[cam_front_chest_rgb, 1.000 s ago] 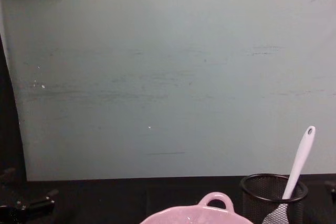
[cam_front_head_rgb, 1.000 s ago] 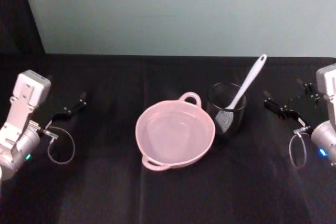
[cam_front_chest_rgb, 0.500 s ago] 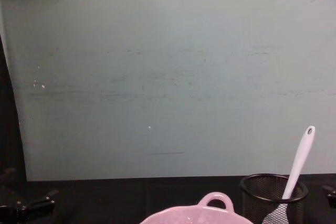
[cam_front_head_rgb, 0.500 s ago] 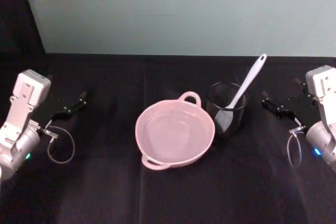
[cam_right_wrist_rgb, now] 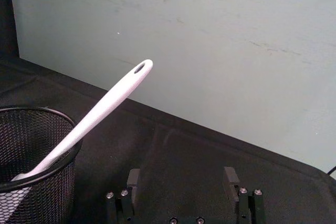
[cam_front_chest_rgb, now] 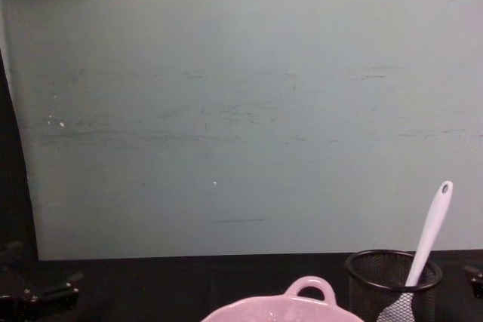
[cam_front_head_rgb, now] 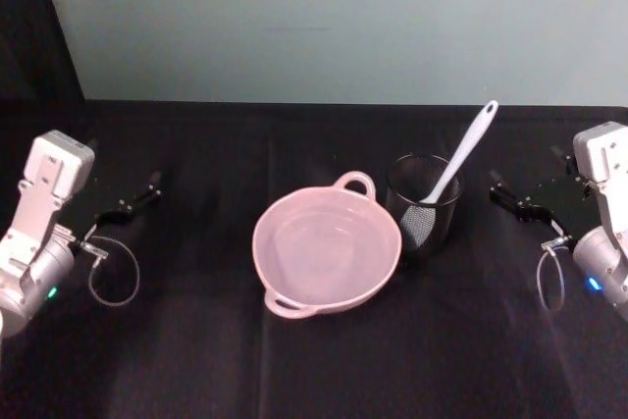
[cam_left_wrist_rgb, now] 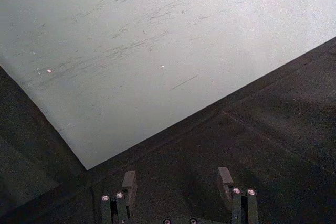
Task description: Use the one hand to pick up the spoon and stir the clear water in the bowl.
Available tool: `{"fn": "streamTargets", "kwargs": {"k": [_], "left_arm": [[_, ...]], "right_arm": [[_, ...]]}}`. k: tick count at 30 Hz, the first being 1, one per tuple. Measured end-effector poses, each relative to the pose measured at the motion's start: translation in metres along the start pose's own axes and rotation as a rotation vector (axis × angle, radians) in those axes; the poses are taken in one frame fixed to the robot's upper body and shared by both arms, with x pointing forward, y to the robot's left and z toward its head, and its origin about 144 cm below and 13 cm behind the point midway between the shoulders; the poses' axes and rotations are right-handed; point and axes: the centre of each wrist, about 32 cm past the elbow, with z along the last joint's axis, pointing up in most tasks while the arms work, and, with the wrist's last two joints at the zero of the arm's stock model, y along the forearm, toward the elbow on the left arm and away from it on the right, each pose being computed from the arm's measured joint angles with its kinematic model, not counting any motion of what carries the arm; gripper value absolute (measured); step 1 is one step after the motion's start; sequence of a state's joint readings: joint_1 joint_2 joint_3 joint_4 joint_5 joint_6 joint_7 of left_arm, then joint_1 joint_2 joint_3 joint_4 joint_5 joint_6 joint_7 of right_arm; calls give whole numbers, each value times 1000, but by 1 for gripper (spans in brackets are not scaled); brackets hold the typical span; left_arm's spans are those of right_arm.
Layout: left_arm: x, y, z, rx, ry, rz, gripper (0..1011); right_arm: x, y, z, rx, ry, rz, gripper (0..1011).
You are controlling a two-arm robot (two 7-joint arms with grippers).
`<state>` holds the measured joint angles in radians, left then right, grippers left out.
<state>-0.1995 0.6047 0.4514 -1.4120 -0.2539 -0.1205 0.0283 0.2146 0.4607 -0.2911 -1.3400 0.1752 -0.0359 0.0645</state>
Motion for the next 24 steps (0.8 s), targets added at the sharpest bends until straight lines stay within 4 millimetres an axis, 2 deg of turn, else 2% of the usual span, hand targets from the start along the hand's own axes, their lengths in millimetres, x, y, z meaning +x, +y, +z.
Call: {"fn": "streamTargets", "kwargs": {"k": [24], "left_arm": [[0, 0, 0, 0, 0, 0, 1011]], "right_arm": [[0, 0, 0, -1, 2, 3, 1002]]}}
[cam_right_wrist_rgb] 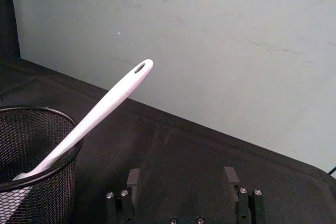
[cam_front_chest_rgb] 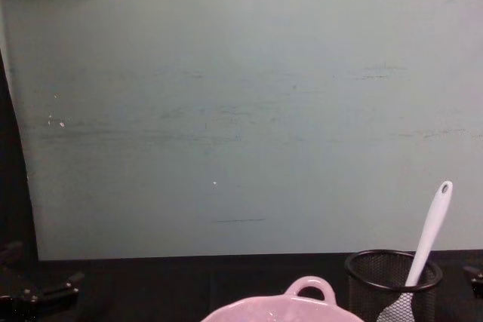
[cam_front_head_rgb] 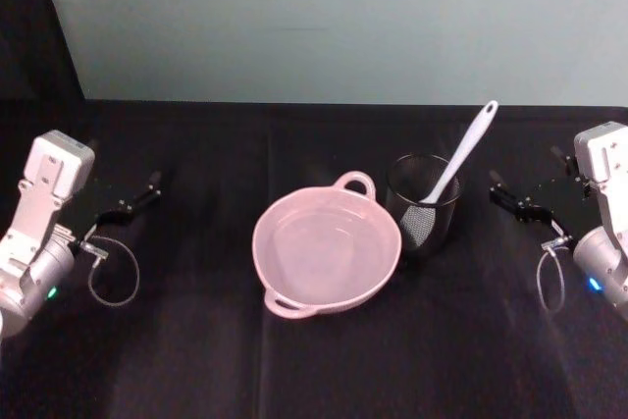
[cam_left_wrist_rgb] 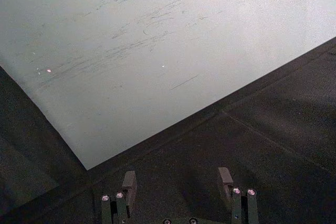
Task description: Use the one hand to pick up the spoon and stir the clear water in the bowl.
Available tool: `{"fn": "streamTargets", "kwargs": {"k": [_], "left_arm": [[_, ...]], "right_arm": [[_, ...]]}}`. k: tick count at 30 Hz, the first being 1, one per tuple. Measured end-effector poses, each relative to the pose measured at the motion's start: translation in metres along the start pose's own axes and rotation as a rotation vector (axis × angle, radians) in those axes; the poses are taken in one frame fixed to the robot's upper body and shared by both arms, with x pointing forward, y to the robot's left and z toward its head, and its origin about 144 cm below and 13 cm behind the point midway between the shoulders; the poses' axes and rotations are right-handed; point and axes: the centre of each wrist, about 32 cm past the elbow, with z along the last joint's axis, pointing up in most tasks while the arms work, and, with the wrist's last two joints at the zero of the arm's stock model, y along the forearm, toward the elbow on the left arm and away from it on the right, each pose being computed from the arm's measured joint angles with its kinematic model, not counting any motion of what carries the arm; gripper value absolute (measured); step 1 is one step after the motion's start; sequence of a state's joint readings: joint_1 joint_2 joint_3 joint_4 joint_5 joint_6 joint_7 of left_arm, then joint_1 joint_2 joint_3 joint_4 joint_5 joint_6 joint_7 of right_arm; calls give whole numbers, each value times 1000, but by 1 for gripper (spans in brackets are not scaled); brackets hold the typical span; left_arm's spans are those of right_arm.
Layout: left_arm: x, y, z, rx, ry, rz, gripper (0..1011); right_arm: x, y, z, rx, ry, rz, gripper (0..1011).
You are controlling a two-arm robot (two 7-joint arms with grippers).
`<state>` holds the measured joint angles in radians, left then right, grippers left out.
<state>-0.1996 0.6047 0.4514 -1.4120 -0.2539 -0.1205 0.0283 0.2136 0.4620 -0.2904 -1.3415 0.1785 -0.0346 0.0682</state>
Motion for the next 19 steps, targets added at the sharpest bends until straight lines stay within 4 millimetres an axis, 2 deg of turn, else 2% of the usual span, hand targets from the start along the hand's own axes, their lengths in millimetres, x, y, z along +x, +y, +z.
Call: {"fn": "streamTargets", "kwargs": {"k": [19], "left_arm": [[0, 0, 0, 0, 0, 0, 1011]], "right_arm": [[0, 0, 0, 0, 0, 0, 1002]]}}
